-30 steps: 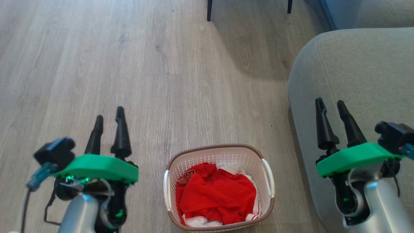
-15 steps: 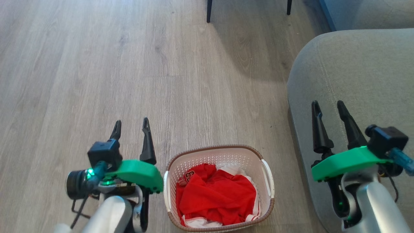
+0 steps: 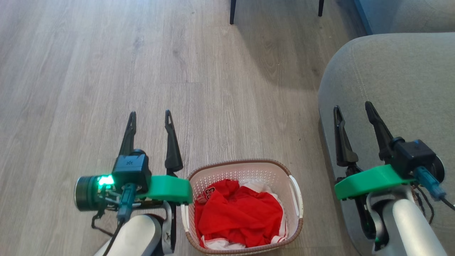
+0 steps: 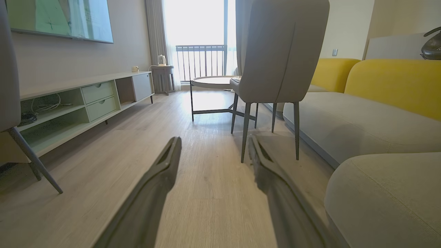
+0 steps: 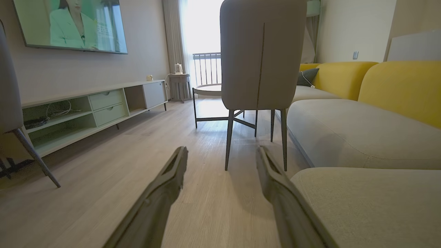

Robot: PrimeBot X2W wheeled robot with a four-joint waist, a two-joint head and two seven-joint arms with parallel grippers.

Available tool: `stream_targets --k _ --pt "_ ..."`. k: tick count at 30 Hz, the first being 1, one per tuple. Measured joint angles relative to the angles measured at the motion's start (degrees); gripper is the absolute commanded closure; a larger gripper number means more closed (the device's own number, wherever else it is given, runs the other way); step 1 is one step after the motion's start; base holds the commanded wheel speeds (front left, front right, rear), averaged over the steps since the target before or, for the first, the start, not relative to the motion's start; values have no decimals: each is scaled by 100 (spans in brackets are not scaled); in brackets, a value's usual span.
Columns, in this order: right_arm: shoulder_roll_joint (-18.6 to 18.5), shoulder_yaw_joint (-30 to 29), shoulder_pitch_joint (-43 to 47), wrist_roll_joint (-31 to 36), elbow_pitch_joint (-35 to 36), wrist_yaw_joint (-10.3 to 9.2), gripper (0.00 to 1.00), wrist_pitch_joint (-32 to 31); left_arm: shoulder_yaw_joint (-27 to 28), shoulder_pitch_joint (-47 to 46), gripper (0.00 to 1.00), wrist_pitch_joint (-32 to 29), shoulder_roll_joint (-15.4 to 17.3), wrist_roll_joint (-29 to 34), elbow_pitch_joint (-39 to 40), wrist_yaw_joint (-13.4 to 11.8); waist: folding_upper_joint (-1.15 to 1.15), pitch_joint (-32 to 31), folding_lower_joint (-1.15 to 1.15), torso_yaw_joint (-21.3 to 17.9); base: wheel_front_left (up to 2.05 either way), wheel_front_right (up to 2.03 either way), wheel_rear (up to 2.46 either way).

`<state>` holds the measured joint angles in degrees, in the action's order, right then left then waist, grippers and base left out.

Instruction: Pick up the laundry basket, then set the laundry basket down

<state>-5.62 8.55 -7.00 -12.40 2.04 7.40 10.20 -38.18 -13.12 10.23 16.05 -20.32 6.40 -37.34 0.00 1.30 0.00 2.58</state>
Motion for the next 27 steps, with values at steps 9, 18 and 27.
stream_targets --k 9,18,27 --pt "175 -322 39 7 -450 0 0 153 489 217 0 165 -271 -45 -34 555 0 -31 0 30 0 0 0" --pt "234 -400 52 292 -1277 0 0 301 1524 911 0 297 -955 254 -912 2113 0 -62 0 21 0 0 0" --pt "238 -300 49 827 -1582 0 0 411 1947 993 0 423 -1263 957 -1495 2937 0 -68 0 31 0 0 0"
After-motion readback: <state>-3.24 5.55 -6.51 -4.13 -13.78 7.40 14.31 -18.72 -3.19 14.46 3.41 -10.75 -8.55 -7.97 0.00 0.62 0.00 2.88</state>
